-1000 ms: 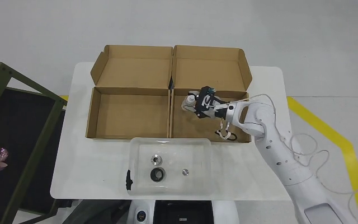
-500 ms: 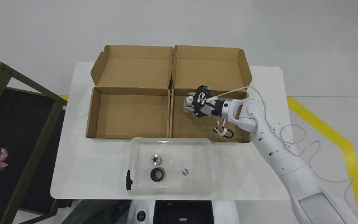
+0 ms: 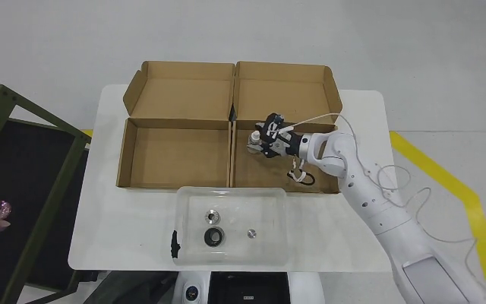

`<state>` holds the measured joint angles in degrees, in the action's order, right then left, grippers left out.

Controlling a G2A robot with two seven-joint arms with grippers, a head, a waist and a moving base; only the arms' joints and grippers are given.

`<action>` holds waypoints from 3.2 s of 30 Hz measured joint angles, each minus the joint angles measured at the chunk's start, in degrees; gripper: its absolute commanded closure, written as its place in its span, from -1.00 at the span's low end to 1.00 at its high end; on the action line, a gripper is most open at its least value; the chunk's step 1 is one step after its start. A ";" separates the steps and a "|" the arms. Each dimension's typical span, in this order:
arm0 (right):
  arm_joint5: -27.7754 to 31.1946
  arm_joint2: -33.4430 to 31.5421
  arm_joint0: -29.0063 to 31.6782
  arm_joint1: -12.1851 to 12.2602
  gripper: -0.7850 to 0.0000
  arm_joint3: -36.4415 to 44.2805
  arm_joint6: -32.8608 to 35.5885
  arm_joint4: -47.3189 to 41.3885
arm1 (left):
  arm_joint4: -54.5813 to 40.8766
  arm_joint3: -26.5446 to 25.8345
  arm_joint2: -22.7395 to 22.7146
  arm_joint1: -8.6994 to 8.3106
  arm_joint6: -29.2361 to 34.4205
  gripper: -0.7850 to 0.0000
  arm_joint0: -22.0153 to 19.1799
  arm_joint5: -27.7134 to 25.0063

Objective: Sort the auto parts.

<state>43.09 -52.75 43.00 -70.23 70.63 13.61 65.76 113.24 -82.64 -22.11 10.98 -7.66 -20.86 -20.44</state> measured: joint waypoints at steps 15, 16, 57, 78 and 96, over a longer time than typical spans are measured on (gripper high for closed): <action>2.94 -8.06 8.88 3.14 -0.79 19.63 4.02 2.23 | 0.00 0.00 0.00 0.00 0.00 -1.00 0.00 0.00; 3.33 -8.45 9.81 3.35 -0.80 21.38 4.83 2.16 | 0.00 0.00 0.00 0.00 0.00 -1.00 0.00 0.00; 4.25 -2.15 33.42 7.69 -0.81 52.59 31.64 9.79 | 0.00 0.00 0.00 0.00 0.00 -1.00 0.00 0.00; 1.11 2.23 30.50 7.55 -0.65 46.42 35.83 13.22 | 0.00 0.00 0.00 0.00 0.00 -1.00 0.00 0.00; -0.05 5.83 29.14 7.18 0.18 42.82 36.60 14.81 | 0.00 0.00 0.00 0.00 0.00 -1.00 0.00 0.00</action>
<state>43.04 -46.92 72.14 -63.05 113.45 50.22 80.57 113.24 -82.64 -22.11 10.98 -7.66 -20.86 -20.44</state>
